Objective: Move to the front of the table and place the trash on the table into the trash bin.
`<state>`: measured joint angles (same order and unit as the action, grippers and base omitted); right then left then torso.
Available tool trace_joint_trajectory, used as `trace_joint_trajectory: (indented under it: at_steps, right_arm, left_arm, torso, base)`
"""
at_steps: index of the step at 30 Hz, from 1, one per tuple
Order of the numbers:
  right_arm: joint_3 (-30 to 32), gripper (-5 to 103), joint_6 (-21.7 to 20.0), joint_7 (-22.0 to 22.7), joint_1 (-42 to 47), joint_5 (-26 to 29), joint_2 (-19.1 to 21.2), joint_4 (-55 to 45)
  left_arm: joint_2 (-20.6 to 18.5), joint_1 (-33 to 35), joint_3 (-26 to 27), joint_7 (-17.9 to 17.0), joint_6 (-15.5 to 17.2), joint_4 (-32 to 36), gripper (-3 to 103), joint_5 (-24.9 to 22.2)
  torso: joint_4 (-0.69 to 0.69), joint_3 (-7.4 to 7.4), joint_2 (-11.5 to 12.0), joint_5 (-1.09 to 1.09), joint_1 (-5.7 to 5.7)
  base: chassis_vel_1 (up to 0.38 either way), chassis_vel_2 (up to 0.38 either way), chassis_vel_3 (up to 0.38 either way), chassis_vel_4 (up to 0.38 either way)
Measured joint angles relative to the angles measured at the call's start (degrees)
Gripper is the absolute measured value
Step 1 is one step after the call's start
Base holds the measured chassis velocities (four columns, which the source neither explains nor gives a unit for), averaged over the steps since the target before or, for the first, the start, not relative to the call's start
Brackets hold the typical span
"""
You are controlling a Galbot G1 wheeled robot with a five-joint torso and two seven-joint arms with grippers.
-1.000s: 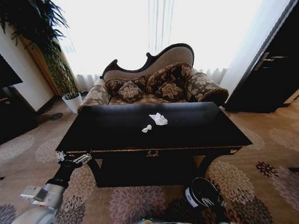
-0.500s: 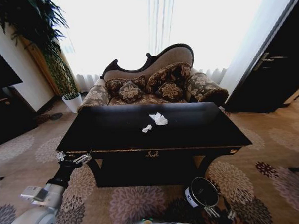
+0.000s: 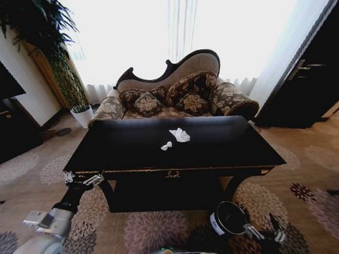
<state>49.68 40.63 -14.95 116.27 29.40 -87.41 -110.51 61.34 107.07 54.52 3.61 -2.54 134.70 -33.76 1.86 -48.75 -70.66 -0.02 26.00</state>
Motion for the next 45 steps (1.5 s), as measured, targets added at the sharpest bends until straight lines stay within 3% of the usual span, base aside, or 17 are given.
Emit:
trace_joint_trajectory:
  at_steps: [8, 11, 13, 16, 17, 19, 21, 22, 24, 25, 32, 34, 35, 38, 41, 45]
  right_arm:
    - [2.9, 100, -6.6, 1.3, 0.0, 1.4, 4.4, -9.2]
    - [4.3, 100, -13.7, 2.4, -2.3, 3.1, 7.6, -14.0]
    - [4.5, 100, -15.2, 2.6, -3.0, 3.3, 8.3, -14.7]
    - [5.2, 100, -24.1, 3.6, -6.9, 5.4, 13.1, -18.0]
    - [5.2, 100, -24.1, 3.6, -6.9, 5.4, 13.1, -18.0]
    - [5.0, 100, -31.5, 5.2, -9.1, 8.1, 17.7, -19.8]
    - [3.9, 100, -36.1, 7.0, -11.6, 9.0, 22.4, -20.1]
    - [3.9, 100, -36.1, 7.0, -11.6, 9.0, 22.4, -20.1]
    - [2.6, 100, -39.4, 8.9, -13.8, 9.9, 26.4, -20.1]
    - [1.4, 100, -43.6, 10.4, -16.1, 12.2, 30.4, -19.8]
    - [-1.6, 100, -49.6, 13.0, -22.3, 15.9, 38.0, -17.9]
    - [-3.4, 100, -51.6, 16.0, -26.5, 19.0, 42.7, -16.1]
    - [-3.4, 100, -51.6, 16.0, -26.5, 19.0, 42.7, -16.1]
    - [-5.9, 100, -53.4, 19.0, -30.7, 23.6, 50.3, -13.4]
    - [-7.6, 100, -54.1, 19.9, -32.3, 25.2, 53.5, -12.0]
    - [-14.8, 100, -56.1, 22.5, -39.6, 29.3, 60.5, -7.1]
  left_arm:
    - [0.0, 0.0, 0.0, 0.0, 0.0, 0.0, 100, 0.0]
    - [0.0, 0.0, 0.0, 0.0, 0.0, 0.0, 100, 0.0]
    - [0.0, 0.0, 0.0, 0.0, 0.0, 0.0, 100, 0.0]
    - [0.0, 0.0, 0.0, 0.0, 0.0, 0.0, 100, 0.0]
    - [0.0, 0.0, 0.0, 0.0, 0.0, 0.0, 100, 0.0]
    - [0.0, 0.0, 0.0, 0.0, 0.0, 0.0, 100, 0.0]
    - [0.0, 0.0, 0.0, 0.0, 0.0, 0.0, 100, 0.0]
    - [0.0, 0.0, 0.0, 0.0, 0.0, 0.0, 100, 0.0]
    - [0.0, 0.0, 0.0, 0.0, 0.0, 0.0, 100, 0.0]
    - [0.0, 0.0, 0.0, 0.0, 0.0, 0.0, 100, 0.0]
    - [0.0, 0.0, 0.0, 0.0, 0.0, 0.0, 100, 0.0]
    - [0.0, 0.0, 0.0, 0.0, 0.0, 0.0, 100, 0.0]
    - [0.0, 0.0, 0.0, 0.0, 0.0, 0.0, 100, 0.0]
    - [0.0, 0.0, 0.0, 0.0, 0.0, 0.0, 100, 0.0]
    - [0.0, 0.0, 0.0, 0.0, 0.0, 0.0, 100, 0.0]
    - [0.0, 0.0, 0.0, 0.0, 0.0, 0.0, 100, 0.0]
  torso:
    - [0.0, 0.0, 0.0, 0.01, 0.0]
    - [0.01, 0.0, 0.0, 0.01, 0.0]
    - [0.0, 0.0, 0.0, 0.01, 0.0]
    - [0.0, 0.0, 0.0, 0.02, 0.01]
    - [0.0, 0.0, 0.0, 0.02, 0.01]
    - [0.01, 0.0, 0.0, 0.01, 0.01]
    - [0.0, 0.0, 0.0, 0.02, 0.01]
    - [0.0, 0.0, 0.0, 0.02, 0.01]
    - [-0.02, 0.0, 0.0, 0.02, 0.01]
    - [-0.02, -0.01, 0.0, 0.02, 0.02]
    - [0.01, 0.0, 0.0, 0.02, 0.01]
    - [0.0, 0.0, 0.0, 0.01, 0.01]
    - [0.0, 0.0, 0.0, 0.01, 0.01]
    - [-0.01, -0.01, 0.0, 0.01, 0.02]
    - [0.0, -0.01, 0.0, 0.01, 0.02]
    - [0.01, 0.0, 0.0, 0.0, 0.0]
  base:
    - [0.0, 0.0, 0.0, 0.0]
    - [0.0, 0.0, 0.0, 0.0]
    - [0.0, 0.0, 0.0, 0.0]
    - [0.0, 0.0, 0.0, 0.0]
    - [0.0, 0.0, 0.0, 0.0]
    - [0.0, 0.0, 0.0, 0.0]
    - [0.0, 0.0, 0.0, 0.0]
    - [0.0, 0.0, 0.0, 0.0]
    - [0.0, 0.0, 0.0, 0.0]
    - [0.0, 0.0, 0.0, 0.0]
    - [0.0, 0.0, 0.0, 0.0]
    - [0.0, 0.0, 0.0, 0.0]
    - [0.0, 0.0, 0.0, 0.0]
    - [0.0, 0.0, 0.0, 0.0]
    - [0.0, 0.0, 0.0, 0.0]
    - [0.0, 0.0, 0.0, 0.0]
